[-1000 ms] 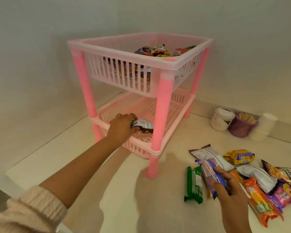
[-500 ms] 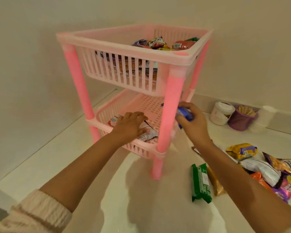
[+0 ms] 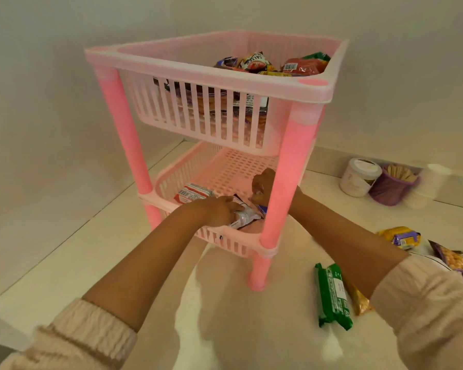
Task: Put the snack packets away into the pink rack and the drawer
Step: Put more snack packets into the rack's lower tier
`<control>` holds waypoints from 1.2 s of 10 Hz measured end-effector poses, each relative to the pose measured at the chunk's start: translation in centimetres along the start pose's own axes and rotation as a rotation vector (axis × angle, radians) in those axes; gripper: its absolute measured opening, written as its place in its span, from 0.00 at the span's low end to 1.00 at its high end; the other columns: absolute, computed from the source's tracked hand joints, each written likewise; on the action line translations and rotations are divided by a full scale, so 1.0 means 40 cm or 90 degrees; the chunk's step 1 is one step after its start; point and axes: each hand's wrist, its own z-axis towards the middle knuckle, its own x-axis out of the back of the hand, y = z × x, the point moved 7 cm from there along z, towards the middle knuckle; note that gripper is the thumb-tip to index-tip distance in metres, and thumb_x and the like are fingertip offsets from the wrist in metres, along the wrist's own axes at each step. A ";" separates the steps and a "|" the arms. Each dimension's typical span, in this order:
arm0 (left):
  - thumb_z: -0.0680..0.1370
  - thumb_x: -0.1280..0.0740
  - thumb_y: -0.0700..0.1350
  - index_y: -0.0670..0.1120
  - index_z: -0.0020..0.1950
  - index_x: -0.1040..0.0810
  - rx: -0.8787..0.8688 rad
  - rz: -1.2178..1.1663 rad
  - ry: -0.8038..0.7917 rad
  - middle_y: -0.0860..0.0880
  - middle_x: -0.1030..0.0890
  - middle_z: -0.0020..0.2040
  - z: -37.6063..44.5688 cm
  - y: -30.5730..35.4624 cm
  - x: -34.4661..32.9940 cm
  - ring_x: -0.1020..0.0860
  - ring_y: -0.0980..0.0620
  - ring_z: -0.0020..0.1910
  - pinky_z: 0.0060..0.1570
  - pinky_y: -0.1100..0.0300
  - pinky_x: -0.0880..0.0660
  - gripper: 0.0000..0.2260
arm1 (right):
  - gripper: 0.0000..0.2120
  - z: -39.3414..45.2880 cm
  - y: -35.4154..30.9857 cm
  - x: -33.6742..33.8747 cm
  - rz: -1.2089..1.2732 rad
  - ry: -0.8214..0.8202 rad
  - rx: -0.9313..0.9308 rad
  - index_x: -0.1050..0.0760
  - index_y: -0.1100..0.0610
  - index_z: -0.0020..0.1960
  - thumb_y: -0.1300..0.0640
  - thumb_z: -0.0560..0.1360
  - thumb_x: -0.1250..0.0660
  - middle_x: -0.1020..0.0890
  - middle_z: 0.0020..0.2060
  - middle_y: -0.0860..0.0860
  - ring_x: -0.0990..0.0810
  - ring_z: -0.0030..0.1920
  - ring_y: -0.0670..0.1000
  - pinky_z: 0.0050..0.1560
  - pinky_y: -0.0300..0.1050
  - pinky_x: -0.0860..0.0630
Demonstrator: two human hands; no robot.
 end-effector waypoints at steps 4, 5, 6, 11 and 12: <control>0.81 0.50 0.52 0.53 0.70 0.34 0.078 0.067 0.487 0.49 0.35 0.73 -0.128 0.000 0.051 0.33 0.45 0.69 0.67 0.47 0.39 0.19 | 0.13 -0.175 -0.079 0.071 0.169 0.122 0.146 0.26 0.65 0.57 0.59 0.76 0.36 0.21 0.55 0.63 0.24 0.57 0.62 0.58 0.62 0.28; 0.79 0.52 0.52 0.51 0.70 0.32 0.085 0.018 0.561 0.48 0.33 0.72 -0.182 0.009 0.008 0.34 0.45 0.70 0.69 0.46 0.44 0.21 | 0.19 -0.235 -0.070 0.053 0.152 0.120 0.179 0.33 0.58 0.68 0.54 0.79 0.41 0.28 0.67 0.57 0.32 0.68 0.57 0.68 0.62 0.37; 0.78 0.47 0.52 0.51 0.73 0.40 -0.004 0.003 0.569 0.48 0.43 0.76 -0.254 0.044 -0.118 0.46 0.46 0.75 0.70 0.40 0.51 0.23 | 0.25 -0.350 -0.005 0.001 0.082 0.170 0.153 0.48 0.49 0.76 0.46 0.80 0.51 0.44 0.76 0.48 0.49 0.76 0.49 0.75 0.57 0.50; 0.77 0.38 0.46 0.60 0.69 0.52 -0.163 -0.198 0.343 0.60 0.56 0.73 -0.276 0.321 -0.483 0.54 0.55 0.75 0.72 0.57 0.51 0.28 | 0.21 -0.832 0.297 -0.067 -0.051 0.338 -0.069 0.24 0.55 0.60 0.64 0.68 0.29 0.24 0.64 0.56 0.27 0.65 0.58 0.67 0.63 0.39; 0.76 0.40 0.48 0.60 0.70 0.50 -0.217 -0.176 0.326 0.58 0.54 0.73 -0.243 0.427 -0.494 0.54 0.55 0.75 0.72 0.55 0.49 0.27 | 0.17 -0.938 0.398 -0.066 -0.090 0.341 -0.137 0.24 0.53 0.59 0.61 0.71 0.34 0.24 0.63 0.55 0.28 0.66 0.57 0.67 0.63 0.40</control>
